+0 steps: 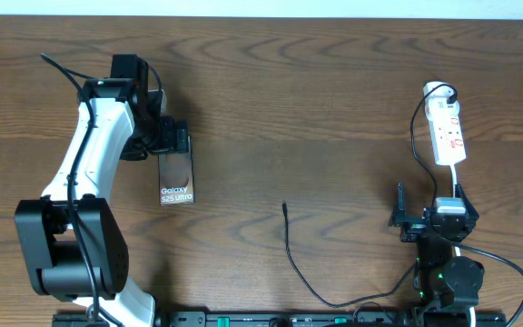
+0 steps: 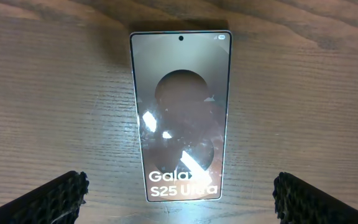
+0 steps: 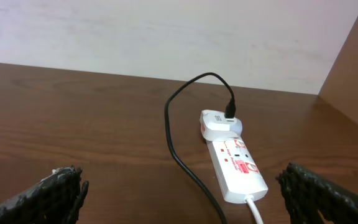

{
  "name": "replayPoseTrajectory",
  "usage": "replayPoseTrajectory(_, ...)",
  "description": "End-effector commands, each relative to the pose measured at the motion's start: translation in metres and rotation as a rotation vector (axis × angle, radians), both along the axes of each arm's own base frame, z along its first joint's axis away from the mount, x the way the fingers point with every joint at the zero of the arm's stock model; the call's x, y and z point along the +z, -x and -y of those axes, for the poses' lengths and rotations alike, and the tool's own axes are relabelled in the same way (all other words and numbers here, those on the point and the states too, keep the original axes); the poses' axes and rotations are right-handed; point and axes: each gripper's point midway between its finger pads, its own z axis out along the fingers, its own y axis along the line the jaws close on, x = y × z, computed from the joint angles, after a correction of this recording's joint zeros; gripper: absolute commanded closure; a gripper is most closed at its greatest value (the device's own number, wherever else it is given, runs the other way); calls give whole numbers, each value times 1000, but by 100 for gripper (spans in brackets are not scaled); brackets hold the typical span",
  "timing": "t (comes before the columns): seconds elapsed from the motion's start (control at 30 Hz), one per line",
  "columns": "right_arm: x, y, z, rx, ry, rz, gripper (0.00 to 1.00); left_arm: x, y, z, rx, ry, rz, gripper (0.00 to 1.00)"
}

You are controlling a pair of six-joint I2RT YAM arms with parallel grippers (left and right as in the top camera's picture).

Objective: Plug charger to phone and switch on socket
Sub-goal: 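Lower the left gripper down toward the Galaxy phone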

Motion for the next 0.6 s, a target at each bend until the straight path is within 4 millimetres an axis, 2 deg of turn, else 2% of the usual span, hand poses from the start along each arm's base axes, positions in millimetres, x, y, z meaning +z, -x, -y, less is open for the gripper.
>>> replayPoseTrajectory(0.0, 0, 0, -3, 13, 6, 0, 1, 4, -5, -2, 2, -3, 16, 2)
replayPoseTrajectory(0.57, 0, 0, -3, 13, 6, 0, 1, 1, -3, -10, 29, -73, 6, 2)
